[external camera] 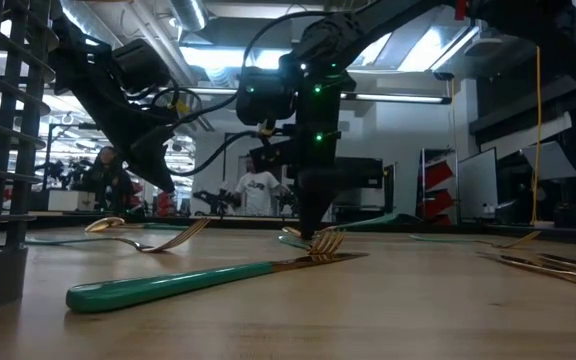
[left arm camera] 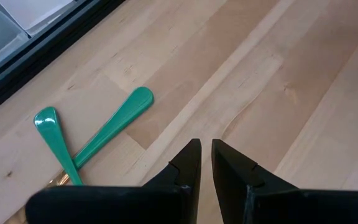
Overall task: Sort silverware
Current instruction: Put the right spoon into the cutlery rack
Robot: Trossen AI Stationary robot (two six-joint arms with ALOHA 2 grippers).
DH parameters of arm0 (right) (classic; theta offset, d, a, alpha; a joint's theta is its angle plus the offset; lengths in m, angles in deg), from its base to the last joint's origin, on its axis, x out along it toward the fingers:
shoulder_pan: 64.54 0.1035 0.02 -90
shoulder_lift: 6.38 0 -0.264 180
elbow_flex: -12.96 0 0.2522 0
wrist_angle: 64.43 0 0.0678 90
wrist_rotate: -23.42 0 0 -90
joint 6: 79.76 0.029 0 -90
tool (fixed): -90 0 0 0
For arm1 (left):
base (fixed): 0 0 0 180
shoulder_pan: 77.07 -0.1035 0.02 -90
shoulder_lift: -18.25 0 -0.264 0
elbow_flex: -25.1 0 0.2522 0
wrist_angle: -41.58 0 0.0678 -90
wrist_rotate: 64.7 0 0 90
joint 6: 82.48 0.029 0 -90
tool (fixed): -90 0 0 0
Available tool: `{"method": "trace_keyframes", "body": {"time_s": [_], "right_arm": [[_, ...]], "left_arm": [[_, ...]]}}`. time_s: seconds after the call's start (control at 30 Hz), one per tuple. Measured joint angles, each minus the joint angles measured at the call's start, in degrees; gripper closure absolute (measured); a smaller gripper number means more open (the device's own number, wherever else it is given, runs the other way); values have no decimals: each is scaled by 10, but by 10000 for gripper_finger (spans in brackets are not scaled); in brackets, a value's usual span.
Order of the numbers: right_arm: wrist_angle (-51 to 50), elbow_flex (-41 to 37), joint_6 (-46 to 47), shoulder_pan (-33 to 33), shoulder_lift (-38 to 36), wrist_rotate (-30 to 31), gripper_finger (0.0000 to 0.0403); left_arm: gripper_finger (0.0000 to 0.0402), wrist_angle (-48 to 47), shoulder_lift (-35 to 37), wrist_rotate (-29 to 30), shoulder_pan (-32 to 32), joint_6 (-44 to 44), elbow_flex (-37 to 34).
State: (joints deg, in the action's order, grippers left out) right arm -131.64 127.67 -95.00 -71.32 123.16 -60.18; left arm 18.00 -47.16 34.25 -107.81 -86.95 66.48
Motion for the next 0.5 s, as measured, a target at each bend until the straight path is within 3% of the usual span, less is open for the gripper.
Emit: {"method": "trace_keyframes", "body": {"time_s": [0.4,0.5], "right_arm": [[-14,0,-4,0,-1,-31,380],[-17,0,-4,0,-1,-31,364]], "left_arm": [[370,0,0,0,0,0,0],[370,0,0,0,0,0,0]]}}
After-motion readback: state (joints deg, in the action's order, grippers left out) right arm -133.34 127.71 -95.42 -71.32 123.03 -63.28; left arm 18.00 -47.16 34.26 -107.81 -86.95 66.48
